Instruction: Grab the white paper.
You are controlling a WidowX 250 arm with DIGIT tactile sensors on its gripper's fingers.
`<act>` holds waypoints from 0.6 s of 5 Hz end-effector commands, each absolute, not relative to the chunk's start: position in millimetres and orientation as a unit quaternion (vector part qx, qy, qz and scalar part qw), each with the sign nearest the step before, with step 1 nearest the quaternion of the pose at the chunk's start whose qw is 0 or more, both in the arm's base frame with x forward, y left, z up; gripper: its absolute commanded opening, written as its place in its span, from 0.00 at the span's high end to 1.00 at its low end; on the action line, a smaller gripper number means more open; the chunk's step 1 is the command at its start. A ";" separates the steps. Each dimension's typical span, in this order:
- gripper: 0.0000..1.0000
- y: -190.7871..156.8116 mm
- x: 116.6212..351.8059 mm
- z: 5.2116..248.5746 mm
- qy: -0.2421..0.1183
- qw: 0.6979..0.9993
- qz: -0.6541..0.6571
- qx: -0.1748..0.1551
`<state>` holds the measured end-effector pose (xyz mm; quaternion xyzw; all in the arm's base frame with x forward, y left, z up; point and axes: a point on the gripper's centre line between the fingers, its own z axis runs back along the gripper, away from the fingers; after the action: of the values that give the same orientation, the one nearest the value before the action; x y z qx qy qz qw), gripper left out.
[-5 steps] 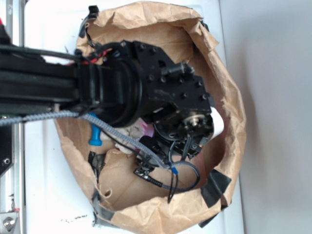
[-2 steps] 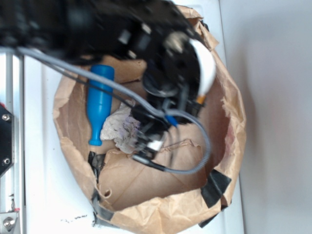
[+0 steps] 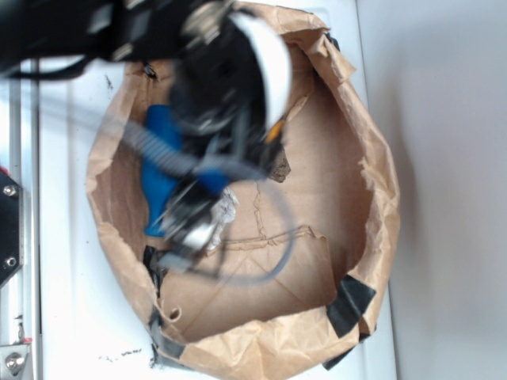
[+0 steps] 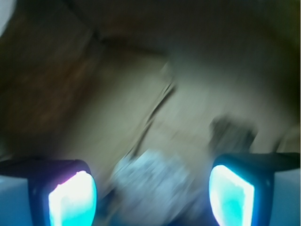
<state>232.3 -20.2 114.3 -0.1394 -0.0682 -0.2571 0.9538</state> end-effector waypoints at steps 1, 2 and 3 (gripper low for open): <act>0.00 -27.2 227.1 122.6 -0.084 0.951 -0.268 -0.132; 0.00 -27.2 227.1 122.6 -0.084 0.951 -0.268 -0.132; 0.00 -24.8 226.9 111.8 -0.108 0.955 -0.238 -0.136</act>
<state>230.4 -26.8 104.7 -0.1423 -0.0884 -0.2421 0.9557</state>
